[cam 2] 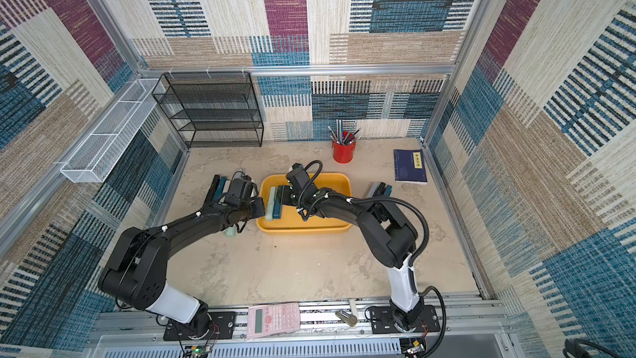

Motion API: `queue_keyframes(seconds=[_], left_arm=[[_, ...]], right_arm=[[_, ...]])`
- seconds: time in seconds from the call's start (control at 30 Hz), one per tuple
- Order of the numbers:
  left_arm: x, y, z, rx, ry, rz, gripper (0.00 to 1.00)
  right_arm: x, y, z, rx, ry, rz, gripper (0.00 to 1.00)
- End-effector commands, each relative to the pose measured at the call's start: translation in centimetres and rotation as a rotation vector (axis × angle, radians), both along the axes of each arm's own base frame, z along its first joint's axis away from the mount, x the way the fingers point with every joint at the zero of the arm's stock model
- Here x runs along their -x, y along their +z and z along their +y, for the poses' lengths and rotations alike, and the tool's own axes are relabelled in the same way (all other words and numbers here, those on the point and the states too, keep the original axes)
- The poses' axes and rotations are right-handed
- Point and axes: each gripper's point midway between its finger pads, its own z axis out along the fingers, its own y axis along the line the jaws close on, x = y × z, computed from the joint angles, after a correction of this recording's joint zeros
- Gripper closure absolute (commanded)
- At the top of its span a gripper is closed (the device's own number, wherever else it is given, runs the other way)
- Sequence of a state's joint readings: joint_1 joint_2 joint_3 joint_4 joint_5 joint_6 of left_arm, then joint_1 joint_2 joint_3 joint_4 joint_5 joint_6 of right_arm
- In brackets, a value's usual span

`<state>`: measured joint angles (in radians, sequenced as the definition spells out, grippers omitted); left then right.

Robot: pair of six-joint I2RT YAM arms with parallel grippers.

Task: Put the pruning pliers into the storage box
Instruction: Place the pruning pliers in the storage box, then pick up the pruning pliers from the center of the board.

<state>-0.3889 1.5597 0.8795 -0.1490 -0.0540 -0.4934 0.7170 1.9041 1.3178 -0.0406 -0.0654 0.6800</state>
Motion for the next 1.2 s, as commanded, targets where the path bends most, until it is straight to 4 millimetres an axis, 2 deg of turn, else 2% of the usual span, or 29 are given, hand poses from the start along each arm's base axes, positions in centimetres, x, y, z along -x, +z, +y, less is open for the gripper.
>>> queue_keyframes(seconds=[0.0, 0.1, 0.27, 0.4, 0.57, 0.63, 0.73, 1.17], left_arm=[[-0.9, 1.0, 0.1, -0.002, 0.012, -0.056, 1.00], [-1.0, 1.1, 0.1, -0.006, 0.012, -0.060, 1.00], [-1.0, 0.9, 0.1, -0.009, 0.006, -0.057, 1.00], [-1.0, 0.8, 0.1, -0.022, -0.002, -0.049, 1.00], [-1.0, 1.1, 0.3, -0.043, -0.008, -0.047, 1.00], [-1.0, 1.1, 0.3, -0.043, -0.007, -0.045, 1.00], [-1.0, 1.0, 0.4, -0.043, -0.007, -0.039, 1.00], [-0.9, 0.4, 0.5, -0.054, -0.006, -0.033, 1.00]], right_arm=[[-0.7, 2.2, -4.1, 0.057, -0.061, -0.073, 0.53], [-0.7, 2.7, -10.0, 0.092, -0.154, -0.063, 0.53], [0.4, 1.5, -20.6, 0.215, -0.324, -0.031, 0.52], [2.0, 0.0, -26.3, 0.256, -0.357, 0.019, 0.52], [3.5, -2.8, -31.5, 0.344, -0.428, 0.095, 0.52], [4.0, -4.1, -32.8, 0.360, -0.441, 0.126, 0.52], [4.4, -5.6, -33.5, 0.357, -0.432, 0.158, 0.52], [5.0, -8.4, -34.4, 0.415, -0.433, 0.209, 0.52]])
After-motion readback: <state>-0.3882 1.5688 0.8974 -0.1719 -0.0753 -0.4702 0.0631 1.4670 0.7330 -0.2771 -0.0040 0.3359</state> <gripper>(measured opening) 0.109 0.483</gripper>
